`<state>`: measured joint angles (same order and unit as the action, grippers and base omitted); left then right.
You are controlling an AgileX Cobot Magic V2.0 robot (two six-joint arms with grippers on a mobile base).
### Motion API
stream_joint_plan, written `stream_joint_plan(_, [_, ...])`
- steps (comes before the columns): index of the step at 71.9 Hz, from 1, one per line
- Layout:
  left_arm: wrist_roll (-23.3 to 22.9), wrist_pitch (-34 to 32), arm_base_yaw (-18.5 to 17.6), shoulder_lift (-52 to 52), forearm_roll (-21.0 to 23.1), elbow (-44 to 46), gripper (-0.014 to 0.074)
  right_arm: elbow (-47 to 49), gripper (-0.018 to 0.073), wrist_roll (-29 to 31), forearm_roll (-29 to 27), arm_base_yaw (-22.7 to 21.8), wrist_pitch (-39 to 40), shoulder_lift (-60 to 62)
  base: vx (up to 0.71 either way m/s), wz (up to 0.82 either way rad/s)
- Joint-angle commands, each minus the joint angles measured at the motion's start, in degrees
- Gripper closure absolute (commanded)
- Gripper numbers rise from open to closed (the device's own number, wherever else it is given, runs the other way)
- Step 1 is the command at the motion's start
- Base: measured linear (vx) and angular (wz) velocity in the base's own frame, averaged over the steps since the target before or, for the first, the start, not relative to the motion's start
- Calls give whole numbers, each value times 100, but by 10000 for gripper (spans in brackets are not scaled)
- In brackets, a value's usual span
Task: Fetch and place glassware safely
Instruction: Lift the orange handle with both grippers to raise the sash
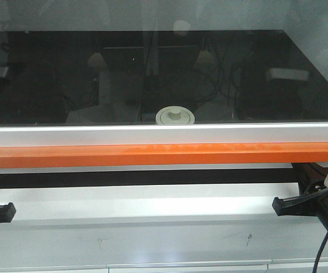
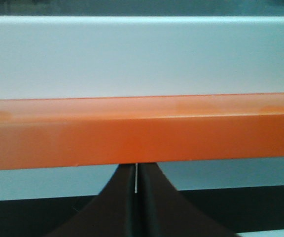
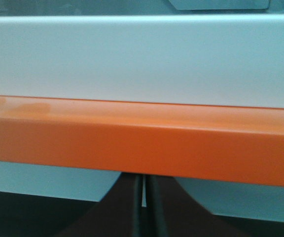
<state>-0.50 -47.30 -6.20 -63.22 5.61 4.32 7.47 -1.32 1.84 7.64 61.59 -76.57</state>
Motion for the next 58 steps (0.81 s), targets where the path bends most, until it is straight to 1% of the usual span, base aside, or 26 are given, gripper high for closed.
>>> stream_joint_plan(1, [-10,-900,-46,88,-48,243,603,296,560,41,218,6,856,30,0,0])
stream_joint_plan(13, [-26,-876,-46,88,-361,352,603,296,560,36,160,6,867,30,0,0])
stream_joint_plan(20, [-26,-875,-46,88,-336,383,603,296,560,30,95,6,978,30,0,0])
stream_joint_plan(31, [-26,-914,-46,88,-153,382,603,296,560,-10,15,6,1074,30,0,0])
stream_joint_plan(45, [-26,-1055,-46,117,-145,382,603,296,560,-11,28,6,1163,48,0,0])
stream_joint_plan(58, [-20,-1001,-46,370,-140,382,603,363,560,-11,14,6,943,350,0,0])
